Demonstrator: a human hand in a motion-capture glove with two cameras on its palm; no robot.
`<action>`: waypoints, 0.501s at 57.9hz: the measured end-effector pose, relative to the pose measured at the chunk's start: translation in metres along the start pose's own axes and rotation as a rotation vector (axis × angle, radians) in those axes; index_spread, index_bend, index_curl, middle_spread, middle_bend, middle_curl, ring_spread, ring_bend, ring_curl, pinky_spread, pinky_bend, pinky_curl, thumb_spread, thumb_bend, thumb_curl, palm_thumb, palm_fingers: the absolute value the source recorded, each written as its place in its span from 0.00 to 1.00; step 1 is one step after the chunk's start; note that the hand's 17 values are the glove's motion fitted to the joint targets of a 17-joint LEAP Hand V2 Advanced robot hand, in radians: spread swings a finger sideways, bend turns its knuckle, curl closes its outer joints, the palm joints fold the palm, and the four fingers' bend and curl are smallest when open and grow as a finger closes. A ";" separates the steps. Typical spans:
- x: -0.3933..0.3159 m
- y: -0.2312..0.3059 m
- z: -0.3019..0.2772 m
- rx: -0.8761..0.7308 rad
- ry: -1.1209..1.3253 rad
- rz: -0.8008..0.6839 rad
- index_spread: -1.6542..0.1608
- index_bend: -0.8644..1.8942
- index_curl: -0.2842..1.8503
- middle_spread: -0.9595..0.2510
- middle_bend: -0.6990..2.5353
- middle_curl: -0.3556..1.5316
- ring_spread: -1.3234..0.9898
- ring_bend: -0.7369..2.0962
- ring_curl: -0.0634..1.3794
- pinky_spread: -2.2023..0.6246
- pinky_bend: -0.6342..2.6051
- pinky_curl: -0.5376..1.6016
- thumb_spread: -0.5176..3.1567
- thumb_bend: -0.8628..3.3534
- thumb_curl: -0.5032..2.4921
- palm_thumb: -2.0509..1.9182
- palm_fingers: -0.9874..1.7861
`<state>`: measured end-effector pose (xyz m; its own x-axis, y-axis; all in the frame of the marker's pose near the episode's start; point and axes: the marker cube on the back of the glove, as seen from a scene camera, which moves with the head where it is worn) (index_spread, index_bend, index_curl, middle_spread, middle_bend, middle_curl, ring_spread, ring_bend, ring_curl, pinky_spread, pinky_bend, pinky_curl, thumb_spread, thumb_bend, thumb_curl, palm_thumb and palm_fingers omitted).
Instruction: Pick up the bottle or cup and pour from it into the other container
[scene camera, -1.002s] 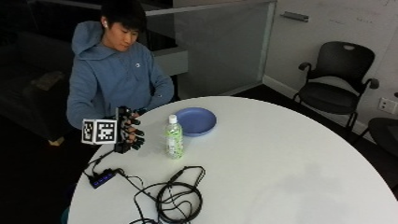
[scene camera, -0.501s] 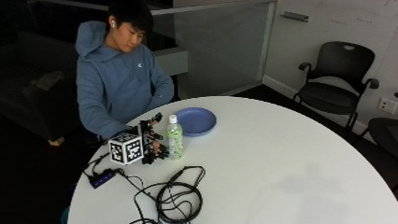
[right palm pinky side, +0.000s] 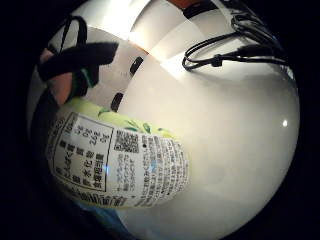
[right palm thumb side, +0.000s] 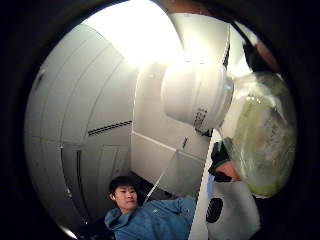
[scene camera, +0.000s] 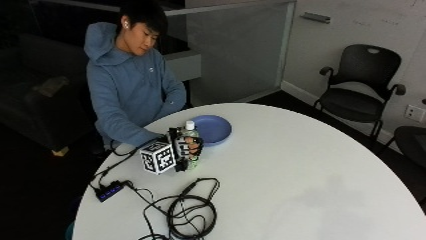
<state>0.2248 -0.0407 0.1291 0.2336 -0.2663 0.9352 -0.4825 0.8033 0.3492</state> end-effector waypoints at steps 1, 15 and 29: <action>0.000 -0.001 0.002 0.002 0.002 -0.002 0.80 0.39 0.23 0.82 0.38 0.41 0.56 0.49 0.25 0.80 0.39 0.37 0.34 0.21 0.32 0.76 0.69; -0.013 -0.006 0.021 -0.070 0.092 0.012 0.84 0.37 0.27 0.76 0.34 0.42 0.51 0.45 0.29 0.73 0.39 0.40 0.25 0.20 0.36 0.78 0.75; -0.058 -0.004 0.052 -0.307 0.411 -0.086 0.85 0.36 0.28 0.75 0.33 0.43 0.50 0.43 0.32 0.72 0.38 0.41 0.22 0.20 0.38 0.78 0.76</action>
<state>0.1697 -0.0563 0.0763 0.6034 -0.1569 0.7818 -0.1912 0.9234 0.3329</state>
